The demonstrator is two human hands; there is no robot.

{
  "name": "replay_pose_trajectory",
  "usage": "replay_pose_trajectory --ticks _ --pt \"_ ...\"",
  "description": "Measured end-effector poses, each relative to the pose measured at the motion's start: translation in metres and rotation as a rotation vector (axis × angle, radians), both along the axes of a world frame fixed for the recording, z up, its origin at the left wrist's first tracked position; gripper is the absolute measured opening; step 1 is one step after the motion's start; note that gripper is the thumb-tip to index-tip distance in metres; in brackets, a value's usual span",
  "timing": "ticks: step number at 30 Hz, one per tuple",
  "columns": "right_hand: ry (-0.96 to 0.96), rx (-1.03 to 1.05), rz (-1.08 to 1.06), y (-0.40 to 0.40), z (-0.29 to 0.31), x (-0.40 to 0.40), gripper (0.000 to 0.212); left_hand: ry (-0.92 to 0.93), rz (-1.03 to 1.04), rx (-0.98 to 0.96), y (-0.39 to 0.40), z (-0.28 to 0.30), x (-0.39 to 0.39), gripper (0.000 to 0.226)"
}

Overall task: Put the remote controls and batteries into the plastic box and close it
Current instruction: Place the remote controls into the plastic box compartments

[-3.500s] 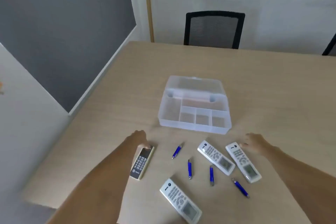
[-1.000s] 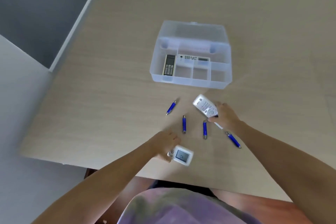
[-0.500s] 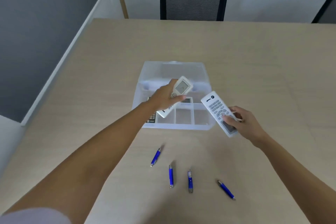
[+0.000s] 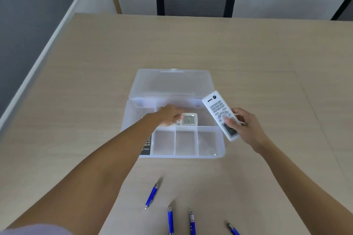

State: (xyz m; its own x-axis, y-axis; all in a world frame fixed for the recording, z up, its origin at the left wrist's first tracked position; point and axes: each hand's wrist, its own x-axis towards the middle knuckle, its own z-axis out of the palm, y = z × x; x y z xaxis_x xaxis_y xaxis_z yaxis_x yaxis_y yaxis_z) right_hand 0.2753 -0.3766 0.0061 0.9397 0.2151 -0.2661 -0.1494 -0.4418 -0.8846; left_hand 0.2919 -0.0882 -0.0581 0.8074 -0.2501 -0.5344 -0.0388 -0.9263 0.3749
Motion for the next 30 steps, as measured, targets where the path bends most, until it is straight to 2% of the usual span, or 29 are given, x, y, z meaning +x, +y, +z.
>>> replay_pose_trajectory --ticks 2,4,6,8,10,12,15,18,20,22,24,25,27,28,30 --pt "-0.006 -0.008 0.014 0.012 -0.002 0.01 0.027 -0.061 0.023 0.068 -0.002 -0.002 -0.01 0.041" --pt "-0.018 -0.041 0.052 0.028 -0.005 0.021 0.032 -0.224 0.109 0.032 -0.002 0.0 -0.025 0.036" --pt "-0.027 -0.114 0.129 0.051 -0.007 0.034 0.034 -0.51 0.29 -0.033 0.002 0.003 -0.047 0.031" --pt "-0.036 -0.214 0.263 0.075 -0.01 0.044 0.034 -0.726 0.564 0.033 0.013 0.005 -0.074 0.039" --pt "0.0 -0.264 0.414 0.1 -0.014 0.048 0.033 -0.709 0.854 0.143 0.032 0.003 -0.105 0.047" --pt "0.037 -0.292 0.53 0.121 -0.021 0.048 0.032 -0.583 0.98 0.165 0.047 -0.003 -0.13 0.05" --pt "-0.018 -0.464 0.61 0.138 -0.032 0.047 0.025 -0.53 0.977 0.065 0.053 -0.012 -0.143 0.058" --pt "-0.022 -0.535 0.675 0.146 -0.035 0.041 0.033 -0.563 1.066 0.022 0.053 -0.014 -0.138 0.076" --pt "-0.039 -0.654 0.73 0.146 -0.034 0.036 0.032 -0.557 1.057 -0.006 0.054 -0.012 -0.139 0.076" --pt "-0.084 -0.758 0.788 0.145 -0.031 0.027 0.046 -0.564 1.066 -0.119 0.054 -0.008 -0.142 0.064" --pt "-0.142 -0.703 0.72 0.136 -0.021 0.005 0.057 -0.653 1.17 -0.217 0.054 -0.003 -0.15 0.052" --pt "-0.198 -0.611 0.624 0.126 -0.015 -0.009 0.058 -0.748 1.216 -0.194 0.052 -0.001 -0.158 0.048" --pt "-0.322 -0.407 0.374 0.095 -0.007 -0.05 0.045 -0.903 1.187 -0.099 0.042 -0.005 -0.187 0.037" --pt "-0.372 -0.368 0.264 0.074 -0.008 -0.075 0.033 -0.912 1.109 -0.097 0.031 -0.011 -0.208 0.03" --pt "-0.343 -0.441 0.147 0.029 -0.02 -0.128 0.018 -0.729 0.911 -0.163 0.003 -0.022 -0.25 0.025"
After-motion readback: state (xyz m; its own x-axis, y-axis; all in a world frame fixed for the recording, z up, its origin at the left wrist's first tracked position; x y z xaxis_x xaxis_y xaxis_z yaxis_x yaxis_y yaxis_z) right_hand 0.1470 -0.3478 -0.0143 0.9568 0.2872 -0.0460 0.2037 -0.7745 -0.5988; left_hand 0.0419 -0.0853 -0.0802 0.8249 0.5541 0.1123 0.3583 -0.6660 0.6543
